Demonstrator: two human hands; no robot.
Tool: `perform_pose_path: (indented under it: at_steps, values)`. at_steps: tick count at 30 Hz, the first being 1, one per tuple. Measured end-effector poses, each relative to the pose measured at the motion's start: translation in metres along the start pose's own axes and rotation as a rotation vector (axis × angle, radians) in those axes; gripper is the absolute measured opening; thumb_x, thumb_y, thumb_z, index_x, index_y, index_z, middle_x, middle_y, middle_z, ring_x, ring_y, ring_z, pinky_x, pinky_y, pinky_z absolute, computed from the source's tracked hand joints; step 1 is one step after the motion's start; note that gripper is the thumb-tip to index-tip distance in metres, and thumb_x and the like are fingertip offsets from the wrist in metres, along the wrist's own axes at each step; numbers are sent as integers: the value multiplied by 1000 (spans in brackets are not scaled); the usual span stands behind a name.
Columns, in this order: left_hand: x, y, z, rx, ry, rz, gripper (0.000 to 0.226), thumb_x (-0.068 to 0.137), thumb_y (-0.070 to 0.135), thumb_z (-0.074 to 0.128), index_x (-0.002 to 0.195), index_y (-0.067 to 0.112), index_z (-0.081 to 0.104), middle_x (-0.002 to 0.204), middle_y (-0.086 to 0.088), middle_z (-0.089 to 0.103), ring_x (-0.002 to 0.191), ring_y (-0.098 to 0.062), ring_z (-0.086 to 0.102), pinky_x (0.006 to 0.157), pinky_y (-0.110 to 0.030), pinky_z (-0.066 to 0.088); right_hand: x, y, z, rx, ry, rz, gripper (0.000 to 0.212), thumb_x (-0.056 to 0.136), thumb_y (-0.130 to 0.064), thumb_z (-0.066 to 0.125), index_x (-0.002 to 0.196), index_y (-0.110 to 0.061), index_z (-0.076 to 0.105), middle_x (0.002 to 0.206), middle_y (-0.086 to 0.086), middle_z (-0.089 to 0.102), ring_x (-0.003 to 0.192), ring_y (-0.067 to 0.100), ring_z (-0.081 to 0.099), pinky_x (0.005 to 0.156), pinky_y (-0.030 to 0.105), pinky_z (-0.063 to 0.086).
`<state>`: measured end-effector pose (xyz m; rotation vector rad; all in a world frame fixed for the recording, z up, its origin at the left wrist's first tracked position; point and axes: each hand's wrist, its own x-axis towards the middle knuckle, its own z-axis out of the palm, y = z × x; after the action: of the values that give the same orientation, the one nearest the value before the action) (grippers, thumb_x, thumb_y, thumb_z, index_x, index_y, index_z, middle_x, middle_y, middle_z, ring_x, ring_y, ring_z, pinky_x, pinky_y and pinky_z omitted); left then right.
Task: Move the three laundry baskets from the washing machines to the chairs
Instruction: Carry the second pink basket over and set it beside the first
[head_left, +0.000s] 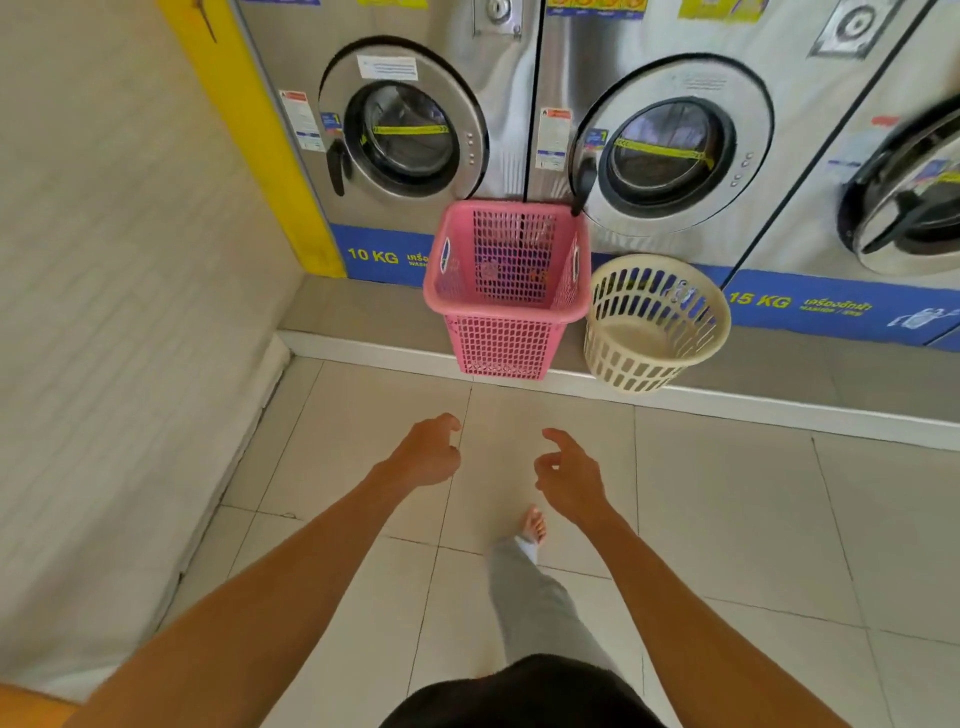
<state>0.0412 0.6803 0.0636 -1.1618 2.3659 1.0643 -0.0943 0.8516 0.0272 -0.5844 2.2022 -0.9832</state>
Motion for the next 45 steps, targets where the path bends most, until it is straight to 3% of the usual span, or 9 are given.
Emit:
perform_pose_path:
  at_steps: [4,8,13,18,23,30,36,40,45]
  values:
    - [74,15,-29,-22,-17,-42,50,93,13,49,143,15,45,146,-13,50,131,-28,50,102,-34,44,86,-24,-8,38,1,44,39,97,-14,56,135,-24,52,93,-4,67,78,19,72,70,29,62]
    - [137,34,-68,-59,-26,-94,50,92,15,50,143,15,46,145,-13,51,131,-28,51,106,-37,45,164,-52,-32,20,-29,83,43,96,-13,54,137,-21,51,96,-2,67,83,19,71,79,36,61]
    - [207,50,-112,-147,42,-121,51,91,10,50,142,14,49,146,-11,51,134,-25,49,108,-37,43,247,-88,-59,-140,-37,35,47,95,-8,54,141,-16,50,126,7,66,99,18,61,85,27,43]
    - [276,52,-149,-121,37,-137,50,88,7,52,137,17,55,138,-11,57,125,-27,55,97,-32,47,319,-118,-69,-188,-74,55,45,97,-15,57,141,-13,49,130,11,65,103,22,61,81,26,43]
    - [370,36,-180,25,-20,-141,34,79,24,54,109,18,69,109,-8,71,104,-32,66,87,-40,55,382,-136,-79,-95,-25,154,53,92,-15,57,144,-17,47,136,10,59,108,27,63,89,45,58]
    - [480,12,-229,15,-91,-269,47,76,37,64,122,26,59,121,-5,67,112,-31,64,96,-37,52,448,-125,-86,-219,25,277,52,93,-24,58,144,-18,47,135,10,61,117,31,62,95,43,54]
    - [515,37,-245,-105,-146,-296,59,80,16,63,138,21,51,118,-9,66,103,-27,65,82,-31,52,490,-111,-87,-339,-14,359,50,87,-23,56,136,-15,50,121,14,64,104,36,64,77,36,50]
    - [536,37,-241,-241,-93,-355,61,71,25,55,132,25,55,103,-6,70,80,-20,71,65,-28,55,518,-103,-88,-379,-6,417,42,88,-20,47,129,-16,53,113,17,63,98,39,64,79,43,54]
    - [553,39,-233,-127,82,-425,51,97,41,44,147,36,40,134,-22,50,123,-41,49,107,-46,42,560,-82,-91,-385,33,405,42,84,-19,45,126,-15,51,118,15,62,102,38,61,86,50,54]
